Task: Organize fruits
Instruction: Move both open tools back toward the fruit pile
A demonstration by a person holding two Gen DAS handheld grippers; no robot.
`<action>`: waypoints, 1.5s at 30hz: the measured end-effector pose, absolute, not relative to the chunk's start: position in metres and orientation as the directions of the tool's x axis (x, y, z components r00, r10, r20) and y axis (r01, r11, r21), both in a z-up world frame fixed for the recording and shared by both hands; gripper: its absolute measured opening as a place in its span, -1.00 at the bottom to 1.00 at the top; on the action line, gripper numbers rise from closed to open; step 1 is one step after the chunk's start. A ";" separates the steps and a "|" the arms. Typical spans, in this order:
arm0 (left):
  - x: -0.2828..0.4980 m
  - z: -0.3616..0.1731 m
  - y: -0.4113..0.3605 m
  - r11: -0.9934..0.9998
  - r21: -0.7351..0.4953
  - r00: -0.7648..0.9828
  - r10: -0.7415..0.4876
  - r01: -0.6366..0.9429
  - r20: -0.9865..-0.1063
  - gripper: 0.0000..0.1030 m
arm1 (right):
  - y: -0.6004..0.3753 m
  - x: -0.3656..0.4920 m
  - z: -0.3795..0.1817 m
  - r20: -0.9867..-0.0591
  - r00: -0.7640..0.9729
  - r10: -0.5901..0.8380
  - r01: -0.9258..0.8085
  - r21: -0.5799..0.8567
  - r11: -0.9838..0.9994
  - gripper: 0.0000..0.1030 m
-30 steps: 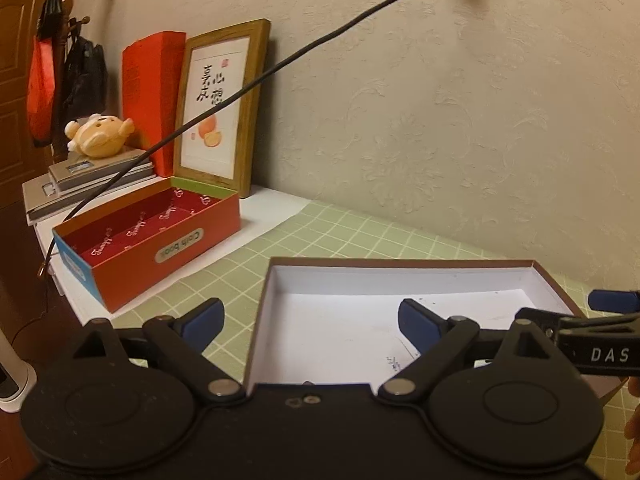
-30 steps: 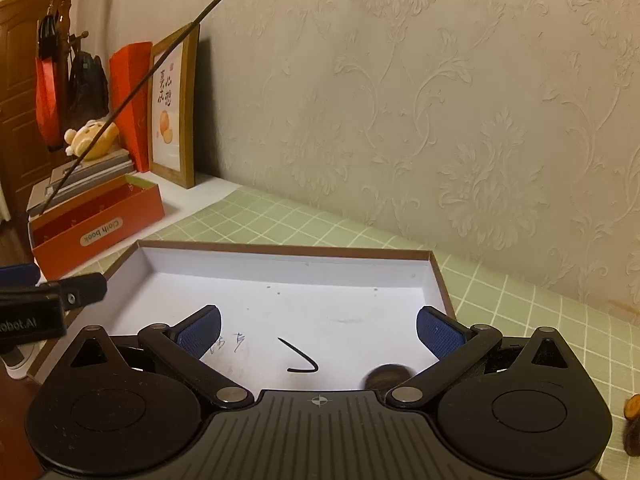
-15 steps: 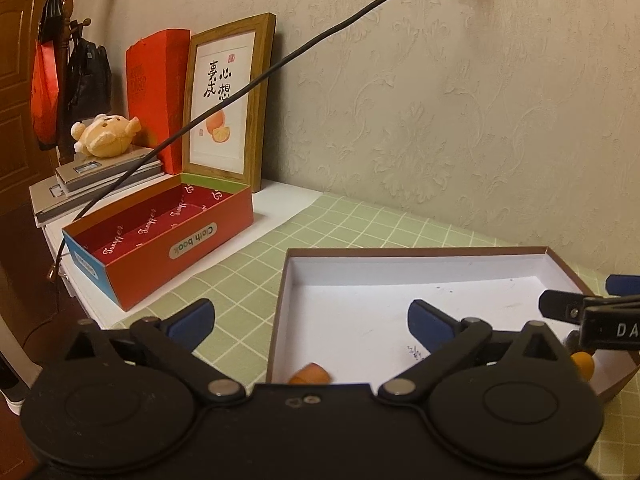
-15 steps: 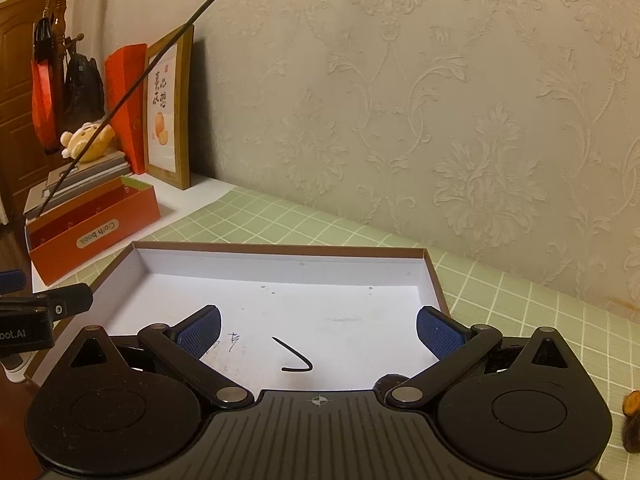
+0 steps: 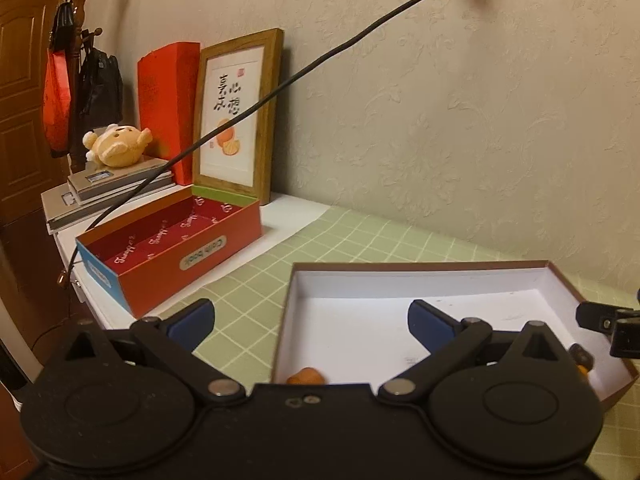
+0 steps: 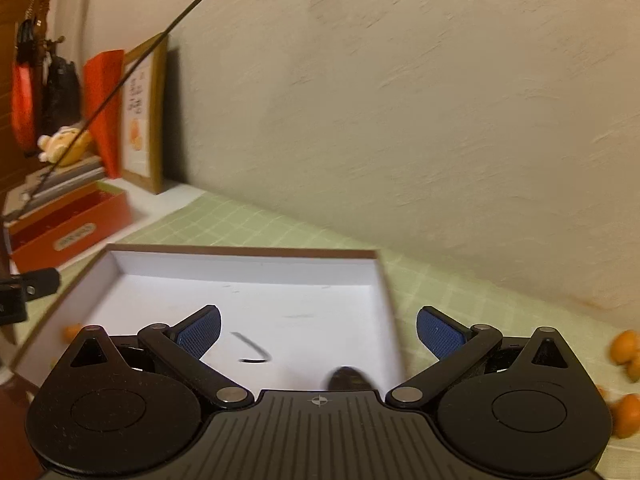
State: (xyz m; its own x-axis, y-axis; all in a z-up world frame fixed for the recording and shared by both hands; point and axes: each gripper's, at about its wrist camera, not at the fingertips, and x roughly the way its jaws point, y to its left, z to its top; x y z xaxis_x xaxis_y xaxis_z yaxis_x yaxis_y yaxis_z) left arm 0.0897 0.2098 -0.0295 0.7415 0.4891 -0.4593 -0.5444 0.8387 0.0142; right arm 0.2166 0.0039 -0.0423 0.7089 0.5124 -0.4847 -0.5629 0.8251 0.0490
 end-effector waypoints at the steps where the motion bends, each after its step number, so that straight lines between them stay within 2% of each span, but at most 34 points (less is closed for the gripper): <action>1: 0.091 -0.028 0.205 0.844 0.017 0.746 0.483 -0.536 -0.458 0.88 | -0.001 0.216 -0.041 -0.483 0.716 0.504 -0.553 0.048 0.832 1.00; 5: 0.097 -0.020 0.189 0.878 -0.013 0.774 0.414 -0.478 -0.480 0.88 | -0.026 0.219 -0.034 -0.512 0.706 0.490 -0.522 0.090 0.848 1.00; 10: 0.103 -0.012 0.162 0.904 -0.045 0.808 0.357 -0.426 -0.469 0.88 | -0.063 0.218 -0.023 -0.511 0.736 0.443 -0.464 0.095 0.881 1.00; 17: 0.115 -0.009 0.126 0.937 -0.066 0.846 0.277 -0.342 -0.456 0.88 | -0.124 0.226 -0.026 -0.565 0.734 0.377 -0.392 0.101 0.914 1.00; 25: 0.127 -0.012 0.080 0.965 -0.034 0.861 0.216 -0.261 -0.460 0.88 | -0.190 0.216 -0.023 -0.538 0.781 0.317 -0.308 0.109 0.945 1.00; 45: 0.141 -0.016 -0.005 0.996 -0.033 0.882 0.061 -0.087 -0.468 0.79 | -0.277 0.191 -0.015 -0.503 0.838 0.212 -0.191 0.094 0.977 1.00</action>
